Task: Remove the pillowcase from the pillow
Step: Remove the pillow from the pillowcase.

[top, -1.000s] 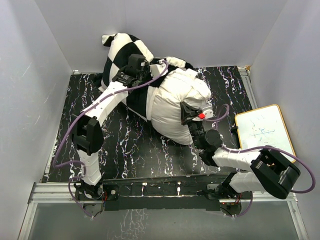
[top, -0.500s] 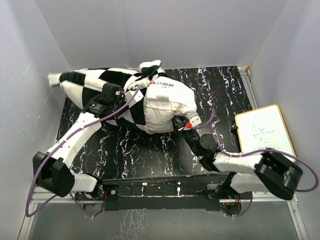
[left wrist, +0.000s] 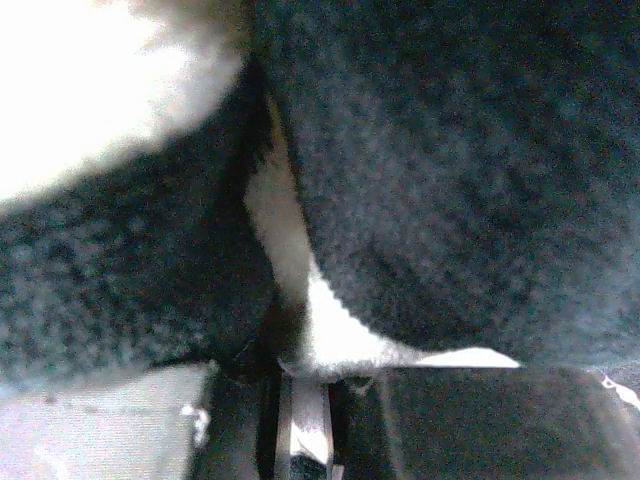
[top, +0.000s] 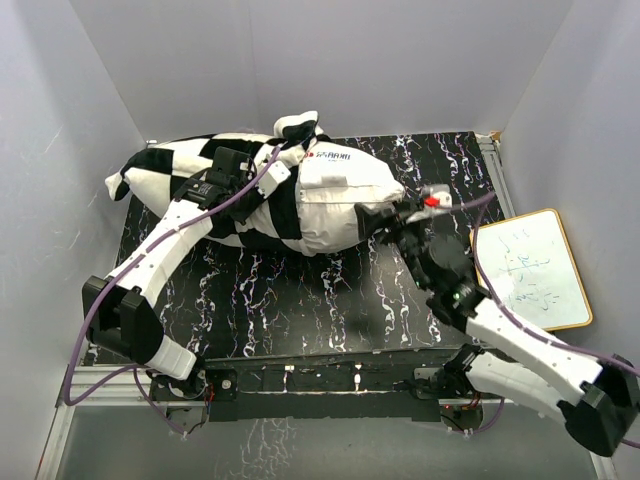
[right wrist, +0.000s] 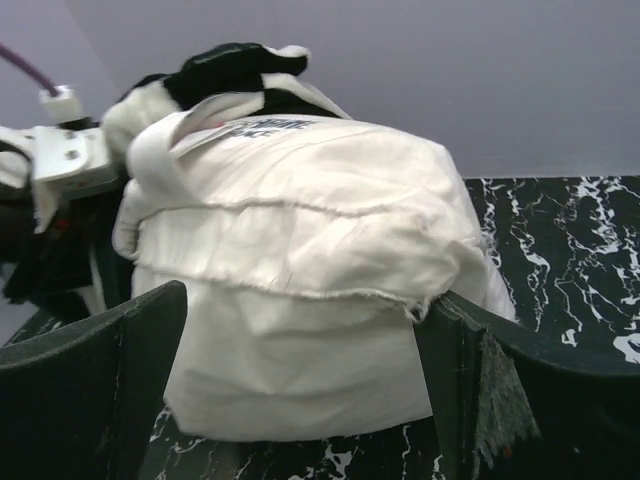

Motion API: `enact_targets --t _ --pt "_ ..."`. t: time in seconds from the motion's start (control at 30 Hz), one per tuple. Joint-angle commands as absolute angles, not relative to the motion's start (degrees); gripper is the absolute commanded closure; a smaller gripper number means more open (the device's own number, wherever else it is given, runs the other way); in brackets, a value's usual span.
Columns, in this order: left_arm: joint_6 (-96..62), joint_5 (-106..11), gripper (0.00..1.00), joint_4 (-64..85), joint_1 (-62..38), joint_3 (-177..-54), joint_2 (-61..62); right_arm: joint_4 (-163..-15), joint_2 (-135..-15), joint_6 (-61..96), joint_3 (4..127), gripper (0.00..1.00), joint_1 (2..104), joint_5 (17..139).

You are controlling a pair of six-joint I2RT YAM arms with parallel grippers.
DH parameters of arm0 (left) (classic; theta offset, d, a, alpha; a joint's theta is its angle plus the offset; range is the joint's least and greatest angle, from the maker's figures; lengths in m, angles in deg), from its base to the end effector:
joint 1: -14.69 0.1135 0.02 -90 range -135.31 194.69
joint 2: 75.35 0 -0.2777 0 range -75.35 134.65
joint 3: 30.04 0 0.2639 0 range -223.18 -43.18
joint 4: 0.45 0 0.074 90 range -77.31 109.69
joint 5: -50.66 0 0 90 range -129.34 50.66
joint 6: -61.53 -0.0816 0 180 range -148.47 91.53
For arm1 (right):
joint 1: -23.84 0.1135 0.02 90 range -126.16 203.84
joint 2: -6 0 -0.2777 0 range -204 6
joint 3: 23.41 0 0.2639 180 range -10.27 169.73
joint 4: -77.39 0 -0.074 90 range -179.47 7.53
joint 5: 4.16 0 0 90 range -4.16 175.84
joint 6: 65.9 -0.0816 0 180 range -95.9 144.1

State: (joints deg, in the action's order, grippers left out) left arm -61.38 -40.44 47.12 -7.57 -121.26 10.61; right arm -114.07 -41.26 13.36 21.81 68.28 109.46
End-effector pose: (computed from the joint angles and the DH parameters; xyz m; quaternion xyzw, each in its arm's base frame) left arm 0.3495 -0.1447 0.3100 0.4270 0.8088 0.0288 0.4033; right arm 0.1957 0.1461 0.3324 -0.0341 0.6510 0.2285 0.7230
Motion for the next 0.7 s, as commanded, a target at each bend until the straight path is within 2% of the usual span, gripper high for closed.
enact_targets --t 0.0,0.07,0.17,0.27,0.37,0.43,0.67 --pt "-60.2 -41.3 1.0 48.9 -7.4 -122.4 11.4 -106.8 -50.1 9.6 30.5 0.02 59.7 101.6" --pt "-61.4 -40.5 1.0 49.0 -7.3 -122.3 10.8 -107.9 -53.8 10.9 33.3 0.02 55.2 97.4" --pt "-63.3 -39.7 1.0 48.0 -6.7 -122.8 10.3 -108.2 -61.1 8.2 38.2 0.02 46.7 76.5" --pt "-63.3 -40.1 1.0 48.8 -5.3 -127.1 12.2 -111.3 -67.4 6.8 40.9 0.02 45.6 59.7" --pt "-63.1 -41.1 1.0 49.2 -3.9 -133.0 14.6 -125.2 -71.5 -1.7 38.9 0.02 45.6 44.5" --pt "-63.1 -41.4 1.0 49.6 -3.6 -137.7 17.1 -132.2 -74.6 -5.6 39.6 0.02 46.4 40.5" --pt "-62.0 -42.6 1.0 52.8 -3.6 -149.8 23.1 -126.3 -80.5 -1.4 48.6 0.02 51.0 44.1"
